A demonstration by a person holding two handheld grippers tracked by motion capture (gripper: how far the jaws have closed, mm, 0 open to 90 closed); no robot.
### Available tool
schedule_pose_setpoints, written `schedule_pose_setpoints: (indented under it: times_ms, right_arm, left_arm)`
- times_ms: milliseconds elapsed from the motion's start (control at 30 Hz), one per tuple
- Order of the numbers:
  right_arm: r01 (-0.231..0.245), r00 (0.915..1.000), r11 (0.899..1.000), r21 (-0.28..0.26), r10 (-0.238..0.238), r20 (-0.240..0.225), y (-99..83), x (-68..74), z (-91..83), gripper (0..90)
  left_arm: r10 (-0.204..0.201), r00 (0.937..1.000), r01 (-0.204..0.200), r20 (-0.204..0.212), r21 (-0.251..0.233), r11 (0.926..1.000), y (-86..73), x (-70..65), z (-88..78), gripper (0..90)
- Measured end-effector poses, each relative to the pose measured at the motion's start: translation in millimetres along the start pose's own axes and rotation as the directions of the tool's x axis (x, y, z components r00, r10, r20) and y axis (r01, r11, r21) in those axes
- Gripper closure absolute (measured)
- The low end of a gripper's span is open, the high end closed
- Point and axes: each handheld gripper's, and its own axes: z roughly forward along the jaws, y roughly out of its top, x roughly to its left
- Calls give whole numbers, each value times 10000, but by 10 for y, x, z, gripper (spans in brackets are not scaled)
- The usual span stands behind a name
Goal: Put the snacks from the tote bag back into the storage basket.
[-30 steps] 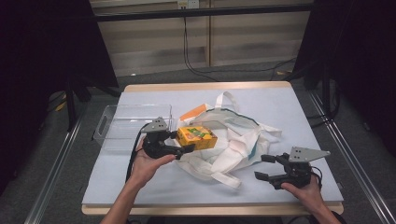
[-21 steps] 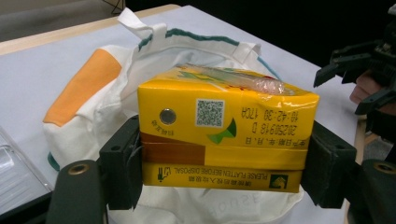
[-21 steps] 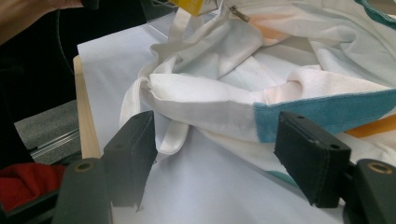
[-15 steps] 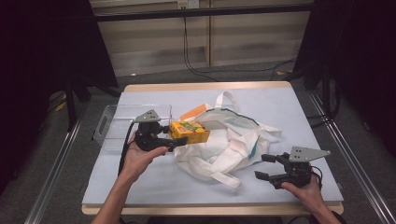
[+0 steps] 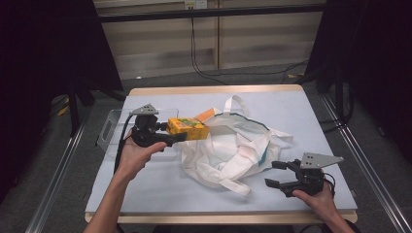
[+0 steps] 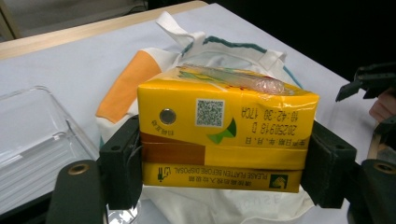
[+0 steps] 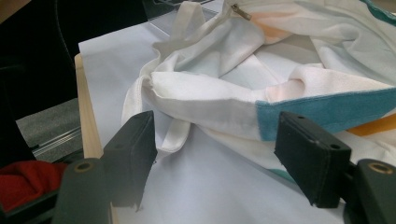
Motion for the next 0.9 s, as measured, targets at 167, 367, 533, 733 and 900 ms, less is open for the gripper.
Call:
schedule_pose_setpoints:
  times_ms: [167,367,533,733,900]
  right_arm:
    - [-52,10000,10000,-3,52,27,0,-3,3,285]
    - [-83,10000,10000,32,83,3,-1,0,-2,285]
    - [-78,10000,10000,38,78,-3,-2,-5,0,285]
    - [-93,10000,10000,33,93,8,-2,-2,-5,285]
    - [-89,10000,9999,46,89,-2,-1,-1,-6,285]
  left_arm:
    - [-70,9999,72,-150,88,9999,42,32,-43,277]
    - [-224,9989,242,-404,454,9987,72,106,-54,277]
    - [-541,9972,562,-514,402,9976,126,195,-164,277]
    - [-697,9944,728,-789,368,9967,176,279,-222,277]
    - [-913,9915,954,-924,417,9946,241,342,-280,277]
